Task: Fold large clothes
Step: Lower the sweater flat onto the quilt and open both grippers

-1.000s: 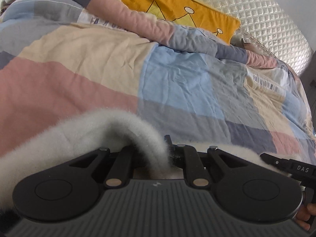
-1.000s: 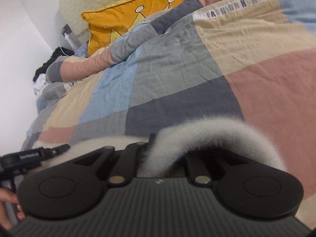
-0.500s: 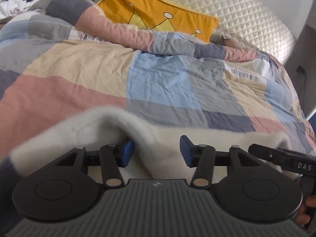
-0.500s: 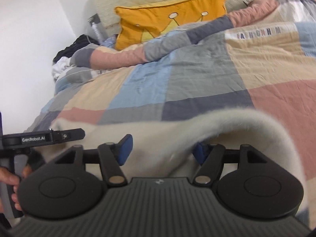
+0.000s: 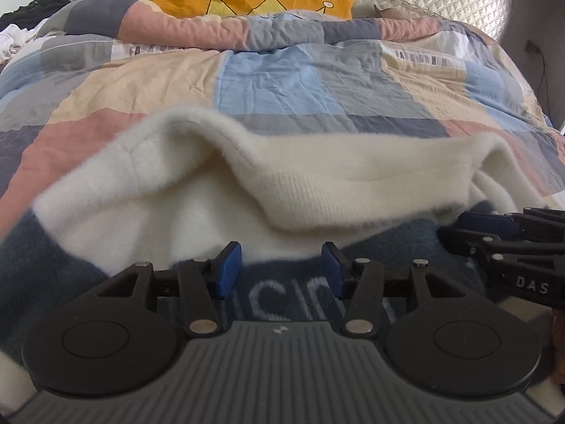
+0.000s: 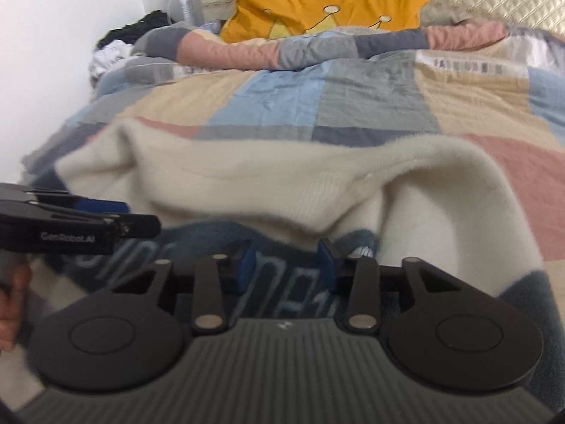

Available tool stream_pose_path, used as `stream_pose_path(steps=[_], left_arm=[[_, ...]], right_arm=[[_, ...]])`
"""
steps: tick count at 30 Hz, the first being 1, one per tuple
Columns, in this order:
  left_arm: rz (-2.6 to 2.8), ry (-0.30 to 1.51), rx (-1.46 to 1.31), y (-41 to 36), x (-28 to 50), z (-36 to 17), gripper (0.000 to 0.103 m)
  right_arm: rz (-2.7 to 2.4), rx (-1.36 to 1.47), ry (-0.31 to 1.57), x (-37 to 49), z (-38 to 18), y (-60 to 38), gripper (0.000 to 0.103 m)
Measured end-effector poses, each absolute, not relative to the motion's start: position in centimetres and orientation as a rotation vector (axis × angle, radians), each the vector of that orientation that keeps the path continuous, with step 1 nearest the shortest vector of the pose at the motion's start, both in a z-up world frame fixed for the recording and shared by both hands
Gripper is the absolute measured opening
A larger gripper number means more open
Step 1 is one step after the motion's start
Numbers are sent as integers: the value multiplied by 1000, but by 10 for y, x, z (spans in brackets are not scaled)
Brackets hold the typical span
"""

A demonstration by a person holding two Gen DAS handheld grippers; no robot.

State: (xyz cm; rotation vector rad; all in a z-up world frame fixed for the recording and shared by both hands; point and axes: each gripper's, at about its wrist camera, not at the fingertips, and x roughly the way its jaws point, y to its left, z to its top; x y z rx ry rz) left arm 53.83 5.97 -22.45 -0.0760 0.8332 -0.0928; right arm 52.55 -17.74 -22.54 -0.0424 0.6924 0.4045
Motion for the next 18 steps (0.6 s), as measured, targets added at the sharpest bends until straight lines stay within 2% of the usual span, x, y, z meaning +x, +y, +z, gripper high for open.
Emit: stream_pose_path(steps=[4, 10, 15, 18], left_arm=[[-67, 783, -46, 51, 557, -232, 56], [-43, 646, -52, 47, 596, -219, 55], [16, 639, -94, 46, 646, -219, 55], [35, 693, -104, 45, 668, -234, 55]], right_arm=[[338, -121, 575, 543, -240, -170, 34], [301, -75, 414, 578, -229, -167, 34], [272, -96, 427, 619, -235, -153, 34], [265, -97, 526, 643, -247, -149, 34]])
